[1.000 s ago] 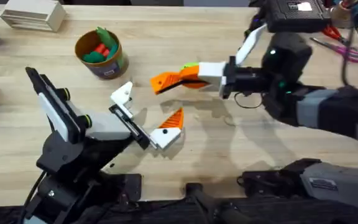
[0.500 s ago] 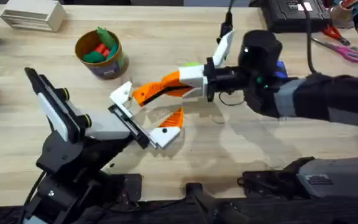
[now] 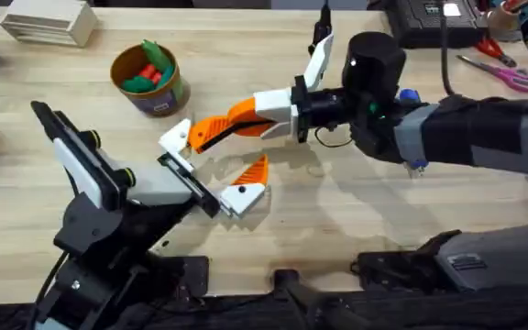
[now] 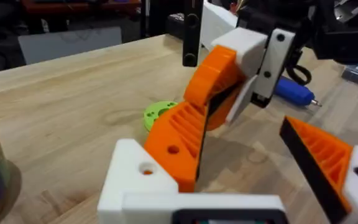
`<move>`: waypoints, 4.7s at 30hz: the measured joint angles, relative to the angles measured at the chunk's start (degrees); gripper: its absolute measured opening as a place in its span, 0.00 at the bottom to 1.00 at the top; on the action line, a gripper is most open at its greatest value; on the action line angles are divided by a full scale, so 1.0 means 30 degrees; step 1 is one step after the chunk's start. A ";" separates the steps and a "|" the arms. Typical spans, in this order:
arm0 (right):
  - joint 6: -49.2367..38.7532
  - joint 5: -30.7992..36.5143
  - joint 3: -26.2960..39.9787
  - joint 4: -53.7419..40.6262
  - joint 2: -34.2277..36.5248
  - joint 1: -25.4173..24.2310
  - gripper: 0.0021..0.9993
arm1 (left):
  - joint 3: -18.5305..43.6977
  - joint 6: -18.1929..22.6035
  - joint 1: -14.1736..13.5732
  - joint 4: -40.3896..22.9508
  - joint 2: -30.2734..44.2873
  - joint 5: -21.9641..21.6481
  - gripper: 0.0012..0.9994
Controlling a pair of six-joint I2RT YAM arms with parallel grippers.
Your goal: Pick up the gripper from the table and insert it into the empty holder that is missing its gripper. Then pick up a screw, insert it into the mounting hole, and use the screwdriver to tighten it. Finally, clean up the table by picking up the vegetable and placing it into the bucket.
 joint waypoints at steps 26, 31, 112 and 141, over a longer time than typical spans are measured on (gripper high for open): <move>-0.1203 -0.0820 0.1425 0.0226 0.2101 0.0791 0.01 | 0.0000 -0.0313 0.0102 0.0021 0.0007 0.1923 0.99; -0.1217 -0.0628 0.1464 0.0234 0.2122 0.0889 0.01 | 0.0000 -0.0335 0.0138 0.0014 0.0007 0.1843 0.99; -0.2385 0.1305 0.1617 0.0052 0.2312 0.1547 0.01 | 0.0000 -0.0693 0.0226 -0.0027 0.0007 0.1563 0.99; -0.2186 0.2646 0.1639 0.0947 0.2305 0.1072 0.01 | 0.0000 -0.0587 0.0219 -0.0006 0.0044 0.0882 0.99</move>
